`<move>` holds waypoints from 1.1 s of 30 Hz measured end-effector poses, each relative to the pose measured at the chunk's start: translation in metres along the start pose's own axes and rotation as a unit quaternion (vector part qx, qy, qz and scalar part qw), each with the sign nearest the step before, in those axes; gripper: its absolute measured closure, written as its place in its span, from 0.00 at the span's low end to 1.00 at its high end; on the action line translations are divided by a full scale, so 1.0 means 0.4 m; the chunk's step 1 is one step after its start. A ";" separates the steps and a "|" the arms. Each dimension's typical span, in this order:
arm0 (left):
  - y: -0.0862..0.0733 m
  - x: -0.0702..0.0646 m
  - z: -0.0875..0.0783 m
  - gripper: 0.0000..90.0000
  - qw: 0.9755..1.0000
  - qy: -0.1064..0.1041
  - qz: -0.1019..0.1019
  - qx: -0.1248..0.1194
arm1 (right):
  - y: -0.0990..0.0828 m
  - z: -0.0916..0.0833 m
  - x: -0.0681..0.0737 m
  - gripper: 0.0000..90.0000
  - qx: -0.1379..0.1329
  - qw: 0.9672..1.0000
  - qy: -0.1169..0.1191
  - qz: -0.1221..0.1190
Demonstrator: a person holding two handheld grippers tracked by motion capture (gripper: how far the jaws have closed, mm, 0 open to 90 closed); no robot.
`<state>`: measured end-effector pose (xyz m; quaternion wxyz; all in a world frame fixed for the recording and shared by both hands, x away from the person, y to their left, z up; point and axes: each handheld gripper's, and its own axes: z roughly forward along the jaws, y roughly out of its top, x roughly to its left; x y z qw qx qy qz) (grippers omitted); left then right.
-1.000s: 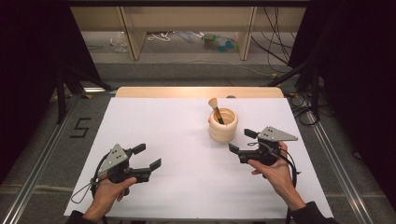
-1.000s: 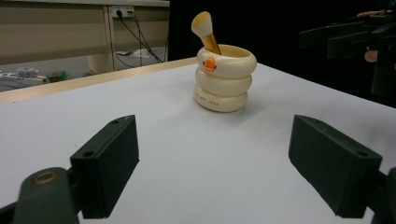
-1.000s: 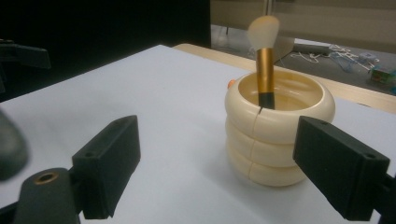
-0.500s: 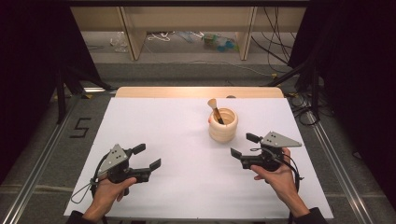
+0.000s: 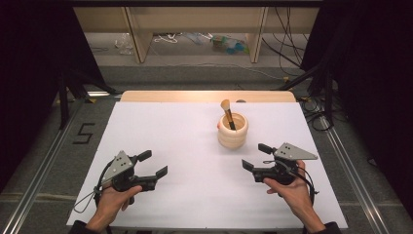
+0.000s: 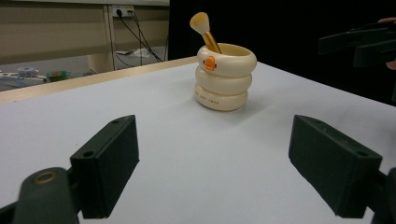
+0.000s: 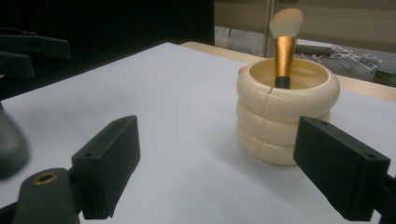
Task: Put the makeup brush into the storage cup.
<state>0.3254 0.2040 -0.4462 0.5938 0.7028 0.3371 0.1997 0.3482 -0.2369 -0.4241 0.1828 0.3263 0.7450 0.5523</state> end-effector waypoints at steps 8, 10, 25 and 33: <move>-0.001 0.001 -0.001 0.18 1.000 0.001 -0.001 0.000 | -0.014 -0.026 0.010 0.18 0.008 1.000 -0.006 0.010; -0.001 0.000 -0.002 0.18 1.000 0.001 0.000 0.000 | -0.018 -0.031 0.012 0.18 0.010 1.000 -0.005 0.012; -0.001 0.000 -0.002 0.18 1.000 0.002 0.001 0.002 | -0.039 -0.049 0.030 0.18 0.021 1.000 0.001 0.008; -0.001 0.000 -0.001 0.18 1.000 0.001 0.002 0.002 | -0.047 -0.047 0.028 0.18 0.030 1.000 0.000 0.008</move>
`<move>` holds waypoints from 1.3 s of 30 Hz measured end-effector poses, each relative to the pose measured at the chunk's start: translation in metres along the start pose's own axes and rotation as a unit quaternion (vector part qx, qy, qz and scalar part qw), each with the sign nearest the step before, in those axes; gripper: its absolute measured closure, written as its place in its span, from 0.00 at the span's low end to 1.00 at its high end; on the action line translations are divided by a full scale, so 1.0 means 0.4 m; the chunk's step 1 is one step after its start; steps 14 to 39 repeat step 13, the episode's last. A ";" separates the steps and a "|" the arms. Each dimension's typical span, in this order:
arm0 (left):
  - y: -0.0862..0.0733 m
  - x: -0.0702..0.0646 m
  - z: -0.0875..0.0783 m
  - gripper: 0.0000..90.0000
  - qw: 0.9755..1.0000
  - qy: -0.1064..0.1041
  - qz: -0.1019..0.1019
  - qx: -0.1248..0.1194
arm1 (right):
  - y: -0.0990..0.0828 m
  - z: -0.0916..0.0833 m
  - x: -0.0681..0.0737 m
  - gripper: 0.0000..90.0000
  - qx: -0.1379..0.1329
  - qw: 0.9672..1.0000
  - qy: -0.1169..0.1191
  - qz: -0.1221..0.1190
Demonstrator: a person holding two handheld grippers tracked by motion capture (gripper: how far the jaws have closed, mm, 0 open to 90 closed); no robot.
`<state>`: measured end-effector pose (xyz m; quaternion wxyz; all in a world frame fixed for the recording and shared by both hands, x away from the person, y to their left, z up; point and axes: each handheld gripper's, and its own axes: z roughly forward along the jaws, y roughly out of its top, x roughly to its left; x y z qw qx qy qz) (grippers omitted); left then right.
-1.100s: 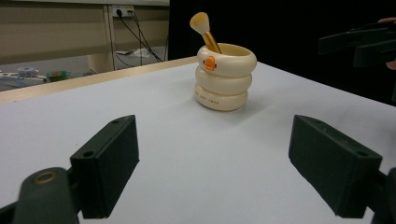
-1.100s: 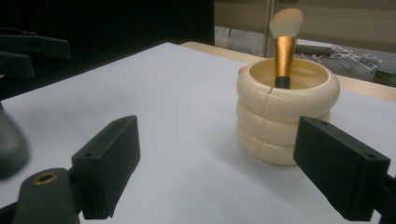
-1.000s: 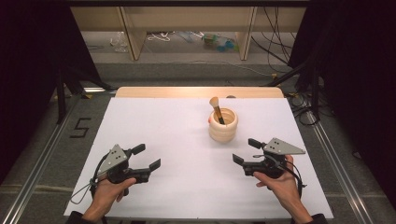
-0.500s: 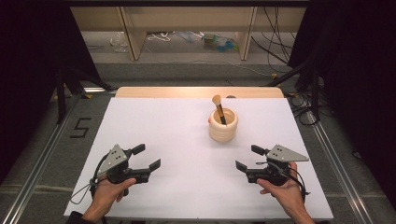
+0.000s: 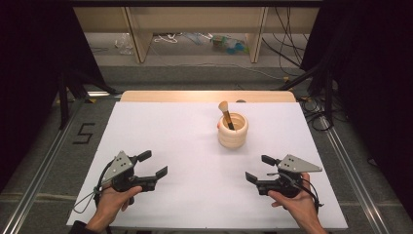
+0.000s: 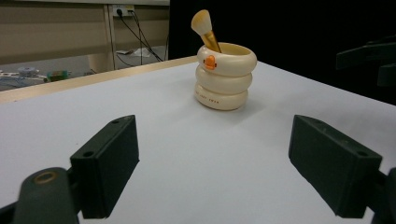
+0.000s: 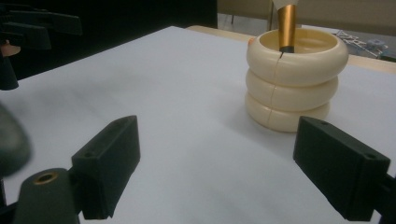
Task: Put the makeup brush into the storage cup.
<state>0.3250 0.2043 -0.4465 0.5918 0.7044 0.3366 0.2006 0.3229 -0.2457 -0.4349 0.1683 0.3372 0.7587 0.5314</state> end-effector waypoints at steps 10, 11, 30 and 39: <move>0.000 0.000 0.000 0.18 1.000 0.000 0.000 0.000 | 0.000 0.000 -0.001 0.18 -0.002 1.000 -0.001 0.002; 0.000 0.000 0.000 0.18 1.000 0.000 0.000 0.000 | 0.000 0.000 -0.002 0.18 -0.003 1.000 0.000 0.000; 0.000 0.000 0.000 0.18 1.000 0.000 0.000 0.000 | -0.001 0.002 -0.003 0.18 -0.009 1.000 0.001 0.002; 0.000 0.000 0.000 0.18 1.000 0.000 0.000 0.000 | -0.001 0.002 -0.003 0.18 -0.009 1.000 0.001 0.002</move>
